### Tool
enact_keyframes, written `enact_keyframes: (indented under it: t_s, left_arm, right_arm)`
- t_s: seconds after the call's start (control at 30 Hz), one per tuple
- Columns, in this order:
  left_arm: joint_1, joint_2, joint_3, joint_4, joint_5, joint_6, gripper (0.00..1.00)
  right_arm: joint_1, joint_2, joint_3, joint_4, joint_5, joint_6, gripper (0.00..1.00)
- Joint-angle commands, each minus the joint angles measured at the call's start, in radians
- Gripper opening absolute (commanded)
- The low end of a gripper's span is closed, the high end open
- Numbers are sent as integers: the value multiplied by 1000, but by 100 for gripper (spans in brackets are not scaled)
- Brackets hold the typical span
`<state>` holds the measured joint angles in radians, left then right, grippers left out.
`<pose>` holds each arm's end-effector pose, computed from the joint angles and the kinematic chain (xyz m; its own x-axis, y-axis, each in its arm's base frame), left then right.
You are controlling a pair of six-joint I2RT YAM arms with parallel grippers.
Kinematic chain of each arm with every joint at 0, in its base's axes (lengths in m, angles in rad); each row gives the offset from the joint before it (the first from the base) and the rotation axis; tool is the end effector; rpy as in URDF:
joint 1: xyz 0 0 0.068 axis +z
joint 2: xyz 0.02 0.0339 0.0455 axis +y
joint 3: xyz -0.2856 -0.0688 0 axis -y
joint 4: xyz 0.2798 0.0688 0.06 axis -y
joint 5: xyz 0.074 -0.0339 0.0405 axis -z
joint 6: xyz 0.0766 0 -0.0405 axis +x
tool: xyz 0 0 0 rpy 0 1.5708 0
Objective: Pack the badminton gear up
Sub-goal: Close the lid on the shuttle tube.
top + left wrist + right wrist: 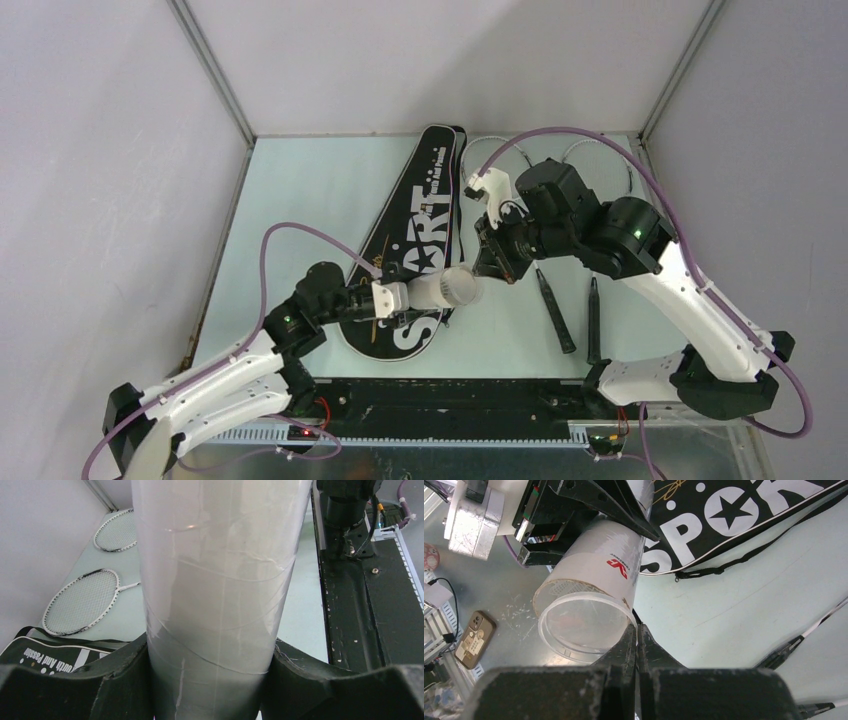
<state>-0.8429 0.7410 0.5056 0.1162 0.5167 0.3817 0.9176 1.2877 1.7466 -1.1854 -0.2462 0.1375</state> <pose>0.1281 -0.2006 0.2827 0.2899 0.1615 -0.9433 0.9347 0.1639 0.3153 0.1525 0.2300 0.4670 -0.5206 -0.4616 -0.7183 -0.8173 0.5128 0.2628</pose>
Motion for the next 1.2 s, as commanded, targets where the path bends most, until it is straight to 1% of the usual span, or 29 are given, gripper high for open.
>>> enact_keyframes:
  t_s: [0.0,0.27,0.37,0.53,0.93,1.17]
  left_arm:
    - [4,13,33,-33,14,14,52]
    - [4,25,39,-29,13,13,52]
    - [4,27,42,-20,4,-1,51]
    - [4,20,42,-20,4,-3,51]
    - [4,11,32,-26,-4,-2,51]
    - [4,14,33,-23,1,-1,51]
  right_arm:
    - [11,15,48,33,24,-25,0]
    - [34,27,81,30,42,-35,0]
    - [71,41,93,8,97,-44,0]
    - [88,43,99,-9,133,-47,0]
    - [120,96,178,-128,244,-61,0]
    - [126,116,200,-133,227,-70,0]
